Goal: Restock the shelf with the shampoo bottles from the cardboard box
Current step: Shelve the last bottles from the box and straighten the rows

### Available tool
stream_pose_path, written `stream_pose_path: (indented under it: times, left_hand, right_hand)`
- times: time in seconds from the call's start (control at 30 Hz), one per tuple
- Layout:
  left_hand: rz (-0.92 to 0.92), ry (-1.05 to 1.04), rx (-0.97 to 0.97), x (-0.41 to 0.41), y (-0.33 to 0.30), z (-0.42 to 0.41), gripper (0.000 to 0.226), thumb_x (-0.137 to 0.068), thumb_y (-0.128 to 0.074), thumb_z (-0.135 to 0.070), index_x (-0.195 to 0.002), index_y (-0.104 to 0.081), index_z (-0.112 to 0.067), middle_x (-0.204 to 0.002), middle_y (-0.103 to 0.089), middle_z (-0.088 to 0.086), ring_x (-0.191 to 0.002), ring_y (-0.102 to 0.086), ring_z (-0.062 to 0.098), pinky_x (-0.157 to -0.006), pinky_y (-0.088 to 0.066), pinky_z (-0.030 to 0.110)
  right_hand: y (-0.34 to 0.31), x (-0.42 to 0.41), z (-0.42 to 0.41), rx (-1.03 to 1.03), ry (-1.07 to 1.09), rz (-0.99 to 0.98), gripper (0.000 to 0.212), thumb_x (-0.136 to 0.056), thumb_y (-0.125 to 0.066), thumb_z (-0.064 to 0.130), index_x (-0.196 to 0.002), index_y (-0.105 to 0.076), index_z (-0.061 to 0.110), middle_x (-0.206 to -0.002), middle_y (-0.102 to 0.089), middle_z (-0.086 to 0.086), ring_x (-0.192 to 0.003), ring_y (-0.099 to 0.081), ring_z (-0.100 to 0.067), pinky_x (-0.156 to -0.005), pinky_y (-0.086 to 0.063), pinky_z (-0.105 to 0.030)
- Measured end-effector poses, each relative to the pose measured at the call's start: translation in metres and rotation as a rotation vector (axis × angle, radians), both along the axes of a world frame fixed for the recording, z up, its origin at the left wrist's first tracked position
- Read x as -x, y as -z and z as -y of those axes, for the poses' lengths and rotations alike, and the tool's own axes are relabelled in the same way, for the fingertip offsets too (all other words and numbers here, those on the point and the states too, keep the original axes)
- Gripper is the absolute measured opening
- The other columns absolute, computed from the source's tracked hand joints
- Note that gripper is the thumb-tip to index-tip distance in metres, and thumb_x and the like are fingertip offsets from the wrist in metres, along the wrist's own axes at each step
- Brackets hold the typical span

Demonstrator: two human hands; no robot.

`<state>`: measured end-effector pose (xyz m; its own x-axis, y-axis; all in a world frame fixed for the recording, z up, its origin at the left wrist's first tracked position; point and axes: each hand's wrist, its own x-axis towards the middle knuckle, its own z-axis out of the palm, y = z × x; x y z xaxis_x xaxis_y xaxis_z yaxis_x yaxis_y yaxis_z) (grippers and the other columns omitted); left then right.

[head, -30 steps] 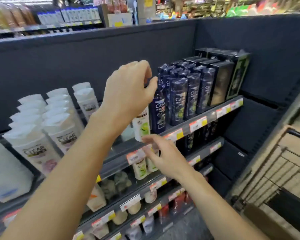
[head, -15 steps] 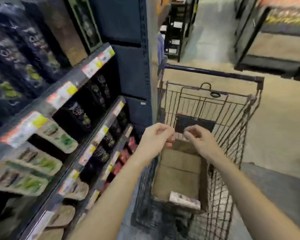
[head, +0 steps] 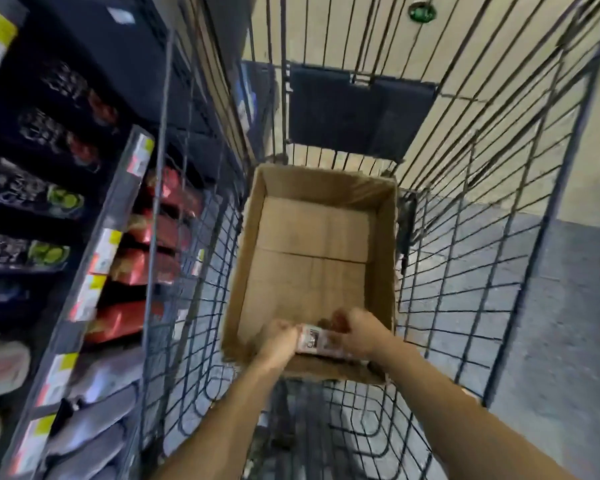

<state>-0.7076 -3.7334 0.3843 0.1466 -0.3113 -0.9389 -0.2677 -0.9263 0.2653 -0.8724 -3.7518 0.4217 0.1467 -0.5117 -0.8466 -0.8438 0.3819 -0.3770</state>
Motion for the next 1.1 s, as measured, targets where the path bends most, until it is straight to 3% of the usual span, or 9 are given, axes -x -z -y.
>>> stream_pose_path:
  times: [0.1, 0.2, 0.37, 0.5, 0.53, 0.63, 0.8, 0.97, 1.1]
  left_hand:
    - [0.153, 0.147, 0.041, -0.004, 0.014, -0.004, 0.01, -0.085, -0.066, -0.019, -0.089, -0.07, -0.012, -0.102, -0.072, 0.014, -0.09, -0.068, 0.03, -0.075, -0.055, 0.032]
    - [0.111, 0.242, 0.008, 0.004, 0.031, -0.002, 0.04, -0.075, -0.079, -0.025, -0.112, -0.069, -0.013, -0.111, -0.071, 0.007, -0.096, -0.067, 0.022, -0.078, -0.049, 0.024]
    - [0.083, -0.094, -0.104, 0.022, 0.068, -0.003, 0.042, -0.07, -0.083, -0.013, -0.108, -0.069, 0.001, -0.109, -0.071, 0.015, -0.095, -0.07, 0.029, -0.076, -0.055, 0.029]
    - [0.002, -0.408, -0.138, 0.022, 0.113, -0.02, 0.085, -0.038, -0.095, -0.044, -0.105, -0.068, -0.001, -0.1, -0.073, 0.017, -0.077, -0.072, 0.028, -0.058, -0.06, 0.031]
    - [-0.055, -0.481, -0.142, 0.024, 0.107, -0.02, 0.078, -0.041, -0.095, -0.043, -0.102, -0.066, -0.004, -0.097, -0.073, 0.014, -0.074, -0.071, 0.026, -0.051, -0.059, 0.03]
    - [-0.162, -0.551, -0.091, 0.03, 0.061, -0.006, 0.022, -0.083, -0.076, -0.019, -0.099, -0.063, -0.011, -0.097, -0.071, 0.013, -0.082, -0.07, 0.029, -0.06, -0.059, 0.035]
    - [-0.15, -0.35, 0.218, 0.022, 0.001, 0.042, 0.021, -0.088, -0.069, -0.026, -0.106, -0.065, -0.017, -0.104, -0.073, 0.007, -0.094, -0.071, 0.026, -0.088, -0.057, 0.045]
    - [-0.162, -0.237, 0.546, 0.006, -0.113, 0.134, 0.03, -0.088, -0.068, -0.029, -0.114, -0.062, -0.014, -0.11, -0.072, 0.007, -0.097, -0.07, 0.025, -0.087, -0.058, 0.045]
    - [-0.177, -0.206, 0.789, -0.017, -0.218, 0.174, 0.007, -0.09, -0.067, -0.014, -0.092, -0.064, -0.02, -0.096, -0.073, 0.005, -0.085, -0.07, 0.018, -0.075, -0.059, 0.032]
  right_hand:
    - [0.021, -0.003, -0.011, -0.08, -0.099, -0.052, 0.033, -0.093, -0.058, 0.036, -0.12, -0.059, 0.018, -0.121, -0.062, -0.008, -0.109, -0.059, -0.027, -0.088, -0.048, -0.033]
    - [0.035, -0.002, -0.015, -0.024, -0.131, -0.111, 0.037, -0.095, -0.052, 0.04, -0.124, -0.057, 0.018, -0.129, -0.057, -0.009, -0.115, -0.055, -0.027, -0.1, -0.045, -0.038]
    - [0.058, -0.001, -0.005, -0.12, -0.189, -0.118, 0.043, -0.089, -0.059, 0.054, -0.119, -0.061, 0.022, -0.126, -0.059, -0.002, -0.112, -0.057, -0.02, -0.101, -0.046, -0.034]
    - [0.074, 0.005, -0.003, -0.118, -0.141, -0.109, 0.042, -0.083, -0.07, 0.044, -0.119, -0.059, 0.024, -0.125, -0.059, 0.0, -0.11, -0.058, -0.019, -0.098, -0.047, -0.031]
    - [0.075, 0.005, -0.003, -0.114, -0.096, -0.09, 0.046, -0.08, -0.074, 0.04, -0.12, -0.057, 0.024, -0.125, -0.058, 0.002, -0.11, -0.058, -0.018, -0.097, -0.047, -0.03]
    - [0.064, 0.005, -0.008, -0.11, 0.09, -0.003, 0.049, -0.077, -0.079, 0.035, -0.119, -0.058, 0.023, -0.112, -0.061, 0.009, -0.1, -0.06, -0.011, -0.088, -0.048, -0.024]
    - [0.022, 0.008, 0.009, -0.035, 0.475, 0.175, 0.058, -0.064, -0.087, 0.045, -0.112, -0.06, 0.025, -0.102, -0.069, 0.008, -0.087, -0.068, -0.006, -0.065, -0.053, -0.019]
    - [-0.078, -0.017, 0.087, 0.346, 0.571, 0.343, 0.043, -0.065, -0.09, 0.023, -0.1, -0.066, 0.016, -0.093, -0.071, -0.001, -0.083, -0.068, -0.018, -0.068, -0.058, -0.029]
    - [-0.169, -0.038, 0.125, 0.525, 0.563, 0.521, 0.04, -0.074, -0.085, 0.024, -0.108, -0.066, 0.019, -0.098, -0.073, 0.0, -0.086, -0.071, -0.018, -0.075, -0.061, -0.042]
